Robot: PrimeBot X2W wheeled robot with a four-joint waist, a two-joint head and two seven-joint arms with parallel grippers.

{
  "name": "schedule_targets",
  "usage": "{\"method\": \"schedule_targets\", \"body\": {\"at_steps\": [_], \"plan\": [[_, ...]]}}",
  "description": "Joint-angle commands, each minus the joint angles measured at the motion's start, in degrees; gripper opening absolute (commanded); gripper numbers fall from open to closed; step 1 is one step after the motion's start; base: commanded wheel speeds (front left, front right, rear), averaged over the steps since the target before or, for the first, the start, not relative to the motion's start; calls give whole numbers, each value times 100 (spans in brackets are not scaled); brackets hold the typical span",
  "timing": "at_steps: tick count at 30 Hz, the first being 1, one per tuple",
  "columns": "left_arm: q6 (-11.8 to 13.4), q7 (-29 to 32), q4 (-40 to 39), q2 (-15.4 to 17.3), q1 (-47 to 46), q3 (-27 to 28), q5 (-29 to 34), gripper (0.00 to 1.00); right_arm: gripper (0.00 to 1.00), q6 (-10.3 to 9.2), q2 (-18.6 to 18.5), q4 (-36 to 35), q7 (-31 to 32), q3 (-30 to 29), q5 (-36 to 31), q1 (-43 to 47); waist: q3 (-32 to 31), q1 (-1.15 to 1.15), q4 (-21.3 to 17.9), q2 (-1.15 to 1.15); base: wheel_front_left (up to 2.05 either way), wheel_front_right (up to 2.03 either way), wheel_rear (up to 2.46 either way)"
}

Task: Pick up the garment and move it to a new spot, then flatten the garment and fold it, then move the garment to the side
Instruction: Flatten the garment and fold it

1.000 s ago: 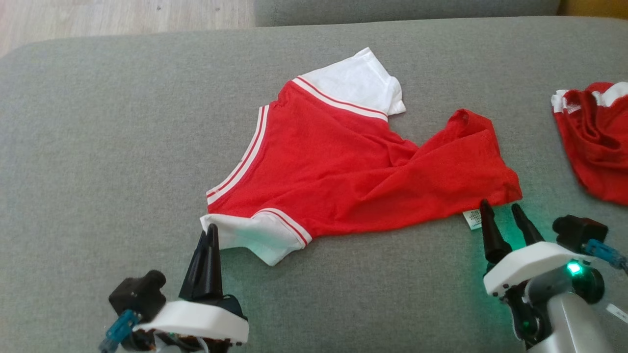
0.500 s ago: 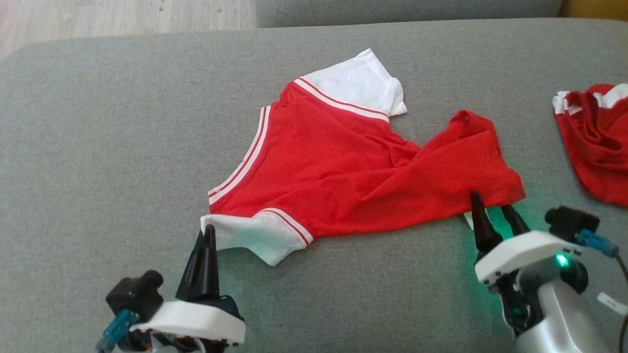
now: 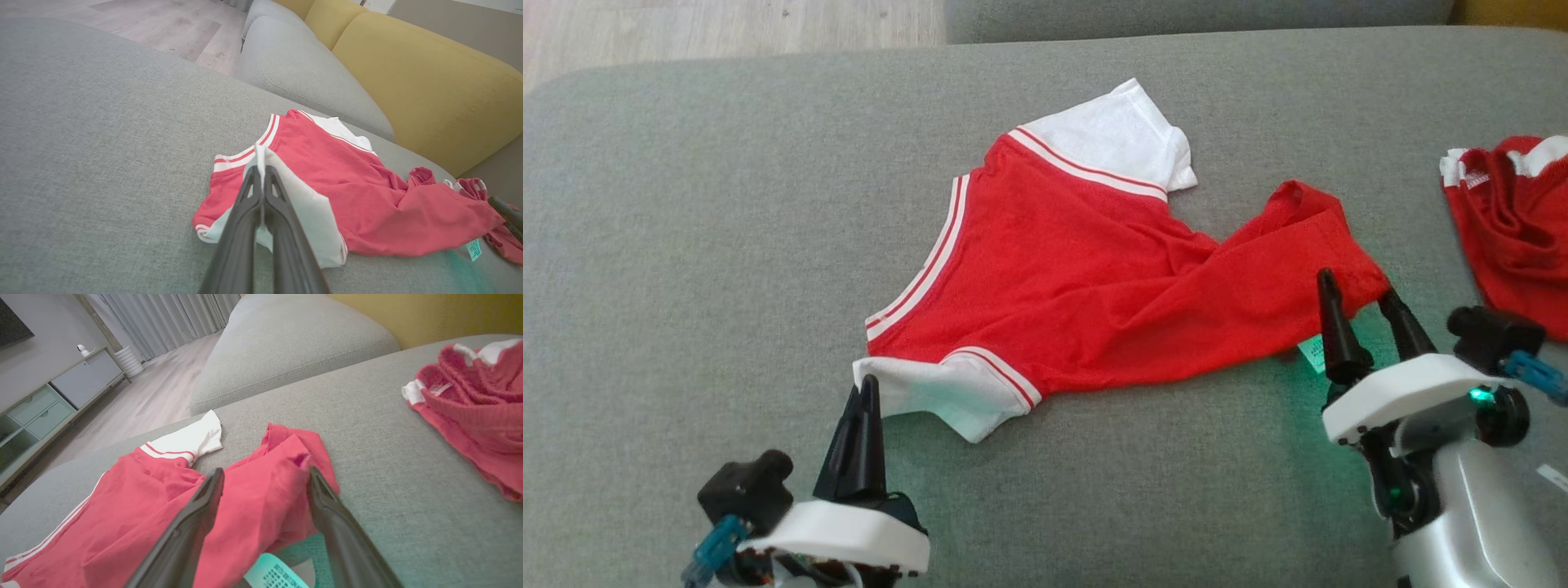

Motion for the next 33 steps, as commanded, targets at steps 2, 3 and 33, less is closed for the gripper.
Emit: {"method": "schedule_targets", "body": {"at_steps": [2, 3, 33], "plan": [[32, -41, -203, 80, -170, 171, -8, 0, 100, 39, -24, -352, 132, 97, -50, -63, 14, 0, 7, 0, 0, 0, 0], [32, -43, -199, 78, -173, 172, -10, 0, 100, 39, -24, -392, 216, 105, -67, -56, 19, 0, 9, 0, 0, 0, 0], [65, 27, -1724, 629, -1067, 856, 150, 0, 0, 39, -23, -3227, 1178, -501, 264, 22, -1056, 0, -32, 0, 0, 0, 0]]}}
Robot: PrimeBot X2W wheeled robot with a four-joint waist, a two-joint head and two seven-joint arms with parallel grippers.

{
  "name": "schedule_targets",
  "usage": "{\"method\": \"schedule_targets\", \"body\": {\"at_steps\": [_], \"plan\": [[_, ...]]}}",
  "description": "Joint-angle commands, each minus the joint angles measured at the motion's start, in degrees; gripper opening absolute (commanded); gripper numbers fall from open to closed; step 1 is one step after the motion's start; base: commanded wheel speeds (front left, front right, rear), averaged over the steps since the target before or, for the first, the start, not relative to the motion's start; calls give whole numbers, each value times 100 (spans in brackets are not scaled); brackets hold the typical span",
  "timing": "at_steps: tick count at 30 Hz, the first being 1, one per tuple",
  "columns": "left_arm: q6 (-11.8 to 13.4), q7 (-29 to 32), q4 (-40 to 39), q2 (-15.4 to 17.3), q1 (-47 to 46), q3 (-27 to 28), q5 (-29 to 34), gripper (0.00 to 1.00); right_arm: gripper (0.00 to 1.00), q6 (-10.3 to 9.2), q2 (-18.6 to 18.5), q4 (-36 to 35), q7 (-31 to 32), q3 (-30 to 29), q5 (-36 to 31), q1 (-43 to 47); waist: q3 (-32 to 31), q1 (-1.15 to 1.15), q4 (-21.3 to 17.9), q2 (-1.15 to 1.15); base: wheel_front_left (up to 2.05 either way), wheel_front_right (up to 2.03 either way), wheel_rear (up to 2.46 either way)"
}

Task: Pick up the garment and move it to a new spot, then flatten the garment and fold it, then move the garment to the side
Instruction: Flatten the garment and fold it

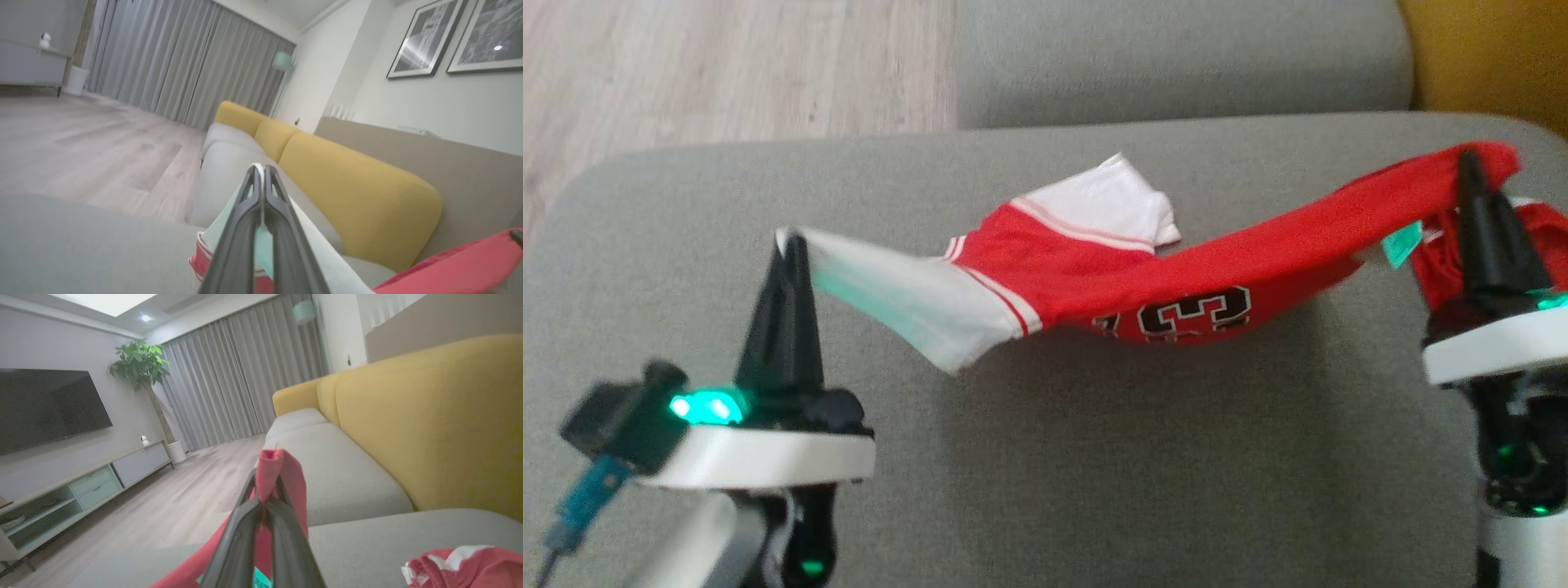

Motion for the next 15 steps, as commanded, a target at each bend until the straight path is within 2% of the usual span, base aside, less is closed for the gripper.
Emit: {"method": "schedule_targets", "body": {"at_steps": [1, 8, 12, 15], "plan": [[52, 91, -468, 257, -552, 348, 112, 0, 0, 39, -23, -570, 155, 66, 44, -163, -221, 1, -47, 0, 0, 0, 0], [78, 818, -1428, 737, -1748, 544, 373, 0, 0, 39, -23, -1804, 818, -83, 82, -590, -350, 1, -69, 0, 0, 0, 0], [-8, 1262, -1497, 864, -2548, 544, 430, 0, 0, 39, -23, -2095, 1163, -202, 127, -875, -300, 1, -38, 0, 0, 0, 0], [-123, 1502, -1257, 844, -3048, 478, 396, 0, 0, 39, -23, -2028, 1346, -235, 121, -1059, -172, 1, -15, 0, 0, 0, 0]]}}
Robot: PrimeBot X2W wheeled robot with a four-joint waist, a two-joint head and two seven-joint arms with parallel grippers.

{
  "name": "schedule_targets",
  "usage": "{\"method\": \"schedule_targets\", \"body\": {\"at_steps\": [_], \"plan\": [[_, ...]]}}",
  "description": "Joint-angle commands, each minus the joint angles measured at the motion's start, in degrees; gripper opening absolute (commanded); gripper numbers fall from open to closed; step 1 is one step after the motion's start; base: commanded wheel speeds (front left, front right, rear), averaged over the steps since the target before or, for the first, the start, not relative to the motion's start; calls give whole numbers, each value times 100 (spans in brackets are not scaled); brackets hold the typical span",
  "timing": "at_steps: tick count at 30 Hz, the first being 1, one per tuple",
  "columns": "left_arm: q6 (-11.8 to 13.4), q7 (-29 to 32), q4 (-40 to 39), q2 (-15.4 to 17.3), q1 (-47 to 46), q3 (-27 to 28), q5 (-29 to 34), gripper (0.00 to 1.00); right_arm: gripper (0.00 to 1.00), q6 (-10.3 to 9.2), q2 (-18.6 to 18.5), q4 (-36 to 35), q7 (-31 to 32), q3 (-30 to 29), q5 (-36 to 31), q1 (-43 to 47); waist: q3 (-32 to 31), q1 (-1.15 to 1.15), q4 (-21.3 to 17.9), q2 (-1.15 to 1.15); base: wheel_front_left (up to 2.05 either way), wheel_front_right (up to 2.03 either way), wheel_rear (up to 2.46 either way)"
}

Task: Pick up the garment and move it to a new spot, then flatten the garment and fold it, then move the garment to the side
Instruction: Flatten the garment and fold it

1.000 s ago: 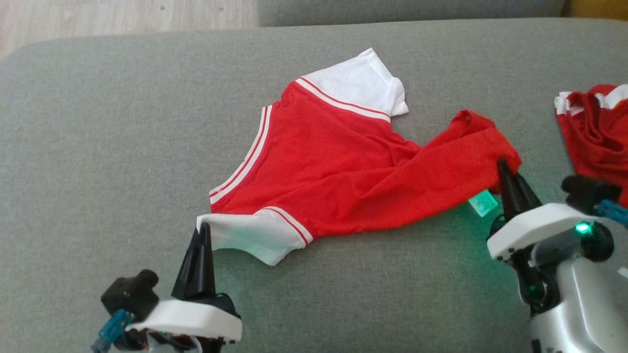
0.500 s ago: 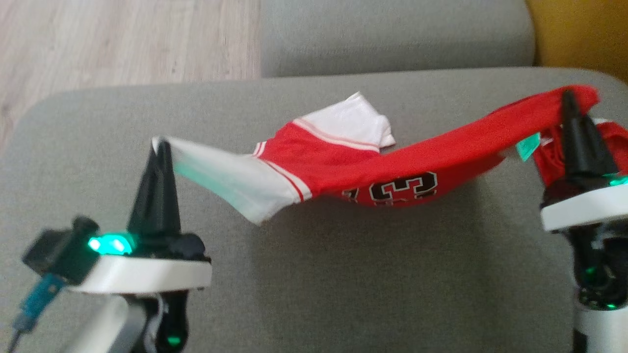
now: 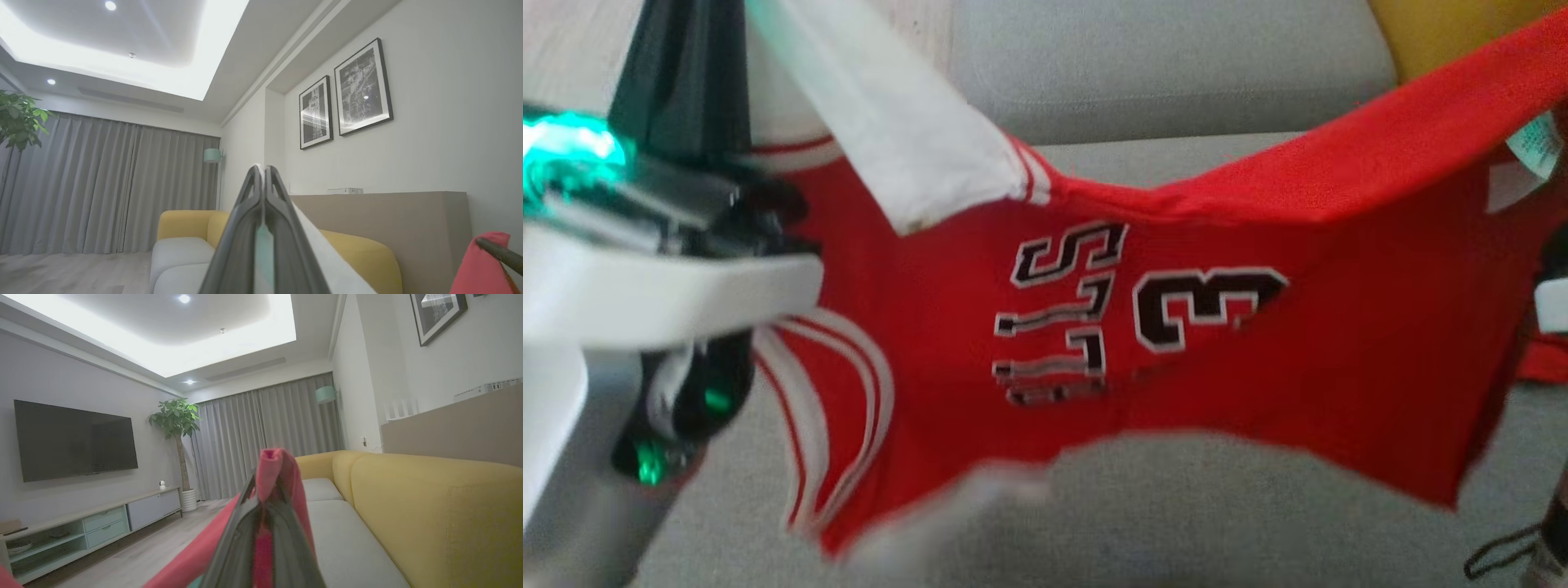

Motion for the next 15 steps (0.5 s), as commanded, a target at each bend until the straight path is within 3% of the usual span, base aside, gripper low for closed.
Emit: {"method": "schedule_targets", "body": {"at_steps": [1, 8, 15], "plan": [[-107, 145, 141, 169, -534, 238, -12, 0, 0, 39, -23, -1, 130, 135, 63, -346, 143, 1, 17, 0, 0, 0, 0], [-524, 490, 1285, 94, -1650, -13, 83, 0, 0, 39, -23, 983, 249, 314, -112, -1115, 890, 1, -7, 0, 0, 0, 0], [-1062, 470, 3125, -163, -3413, -222, 514, 0, 0, 39, -23, 2890, -425, 560, -857, -3250, 1573, 1, -119, 0, 0, 0, 0]]}}
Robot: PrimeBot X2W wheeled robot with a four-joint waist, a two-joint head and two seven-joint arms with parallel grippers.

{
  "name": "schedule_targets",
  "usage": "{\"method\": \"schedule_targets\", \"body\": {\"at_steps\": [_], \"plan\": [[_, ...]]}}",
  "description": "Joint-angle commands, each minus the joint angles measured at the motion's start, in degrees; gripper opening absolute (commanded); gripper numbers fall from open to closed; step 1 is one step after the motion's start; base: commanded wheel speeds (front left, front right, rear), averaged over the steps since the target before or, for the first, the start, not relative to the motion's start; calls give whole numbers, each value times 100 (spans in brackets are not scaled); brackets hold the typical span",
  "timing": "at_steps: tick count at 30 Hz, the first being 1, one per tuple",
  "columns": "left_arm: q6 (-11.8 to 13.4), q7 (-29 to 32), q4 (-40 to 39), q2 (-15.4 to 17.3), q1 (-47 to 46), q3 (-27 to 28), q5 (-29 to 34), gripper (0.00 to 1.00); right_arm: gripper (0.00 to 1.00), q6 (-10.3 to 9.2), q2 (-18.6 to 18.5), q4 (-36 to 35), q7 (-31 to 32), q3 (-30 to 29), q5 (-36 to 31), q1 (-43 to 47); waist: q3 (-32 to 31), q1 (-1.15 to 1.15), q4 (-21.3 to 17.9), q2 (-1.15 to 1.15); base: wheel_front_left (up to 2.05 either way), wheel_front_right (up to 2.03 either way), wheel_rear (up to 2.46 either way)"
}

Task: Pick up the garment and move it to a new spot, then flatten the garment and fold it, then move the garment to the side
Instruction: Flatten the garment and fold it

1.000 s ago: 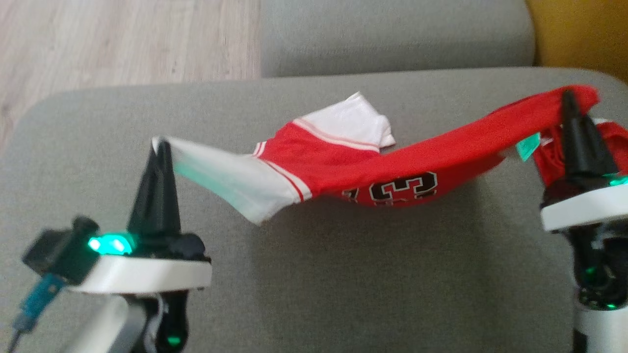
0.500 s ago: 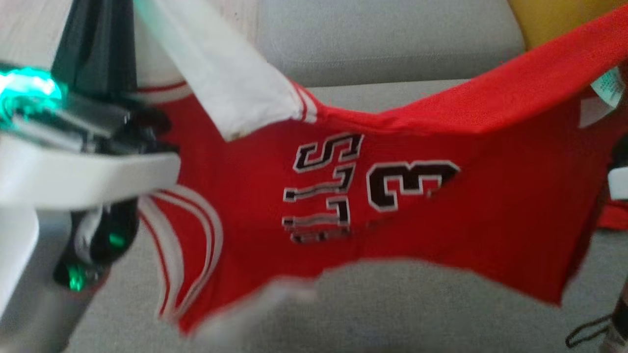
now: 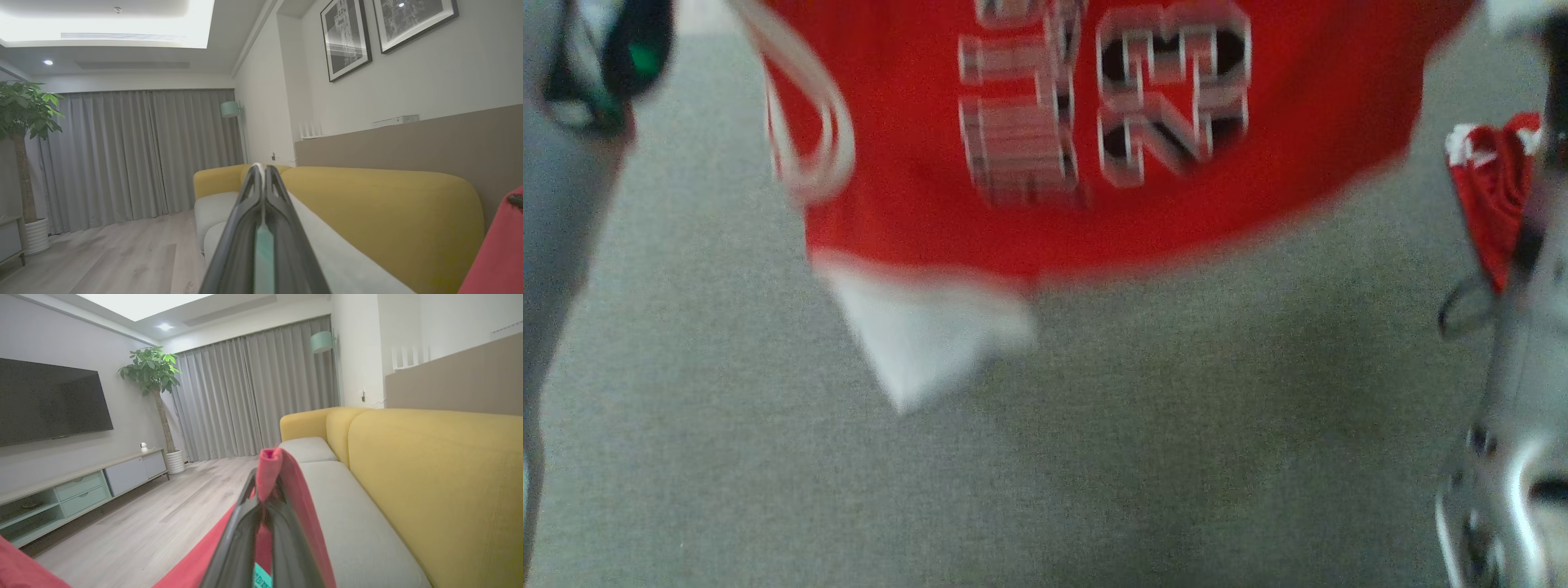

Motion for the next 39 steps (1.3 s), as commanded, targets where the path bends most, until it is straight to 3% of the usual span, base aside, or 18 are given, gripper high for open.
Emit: {"method": "schedule_targets", "body": {"at_steps": [1, 9, 15, 21, 29, 34, 39], "plan": [[-32, -79, 83, 142, -457, 277, 81, 0, 0, 39, 2, 19, -164, 133, -95, -446, 242, -3, -69, 0, 0, 0, 0], [-256, -933, 1625, -357, -1448, 356, 233, 0, 0, 39, 2, 2231, -1411, 105, -665, -2054, 466, -3, 39, 0, 0, 0, 0], [-455, -1225, 2117, -621, -1136, 223, 96, 0, 0, 39, 2, 3309, -1998, 131, -1131, -2134, 979, -3, 222, 0, 0, 0, 0], [-575, -1563, 1996, -709, -339, 121, -63, 0, 0, 39, 2, 3972, -2761, 371, -1307, -1742, 1504, -3, 278, 0, 0, 0, 0], [-486, -2067, 1382, -501, 1221, 291, -377, 0, 0, 39, 2, 4108, -3405, 570, -805, -755, 1535, -3, 247, 0, 0, 0, 0], [-372, -2137, 772, -255, 1988, 368, -458, 0, 0, 39, 2, 3715, -3512, 588, -542, -196, 1381, -3, 228, 0, 0, 0, 0], [-21, -2178, -305, -46, 3229, 489, -665, 0, 0, 39, 2, 2681, -3372, 471, -158, 931, 977, -3, 304, 0, 0, 0, 0]]}}
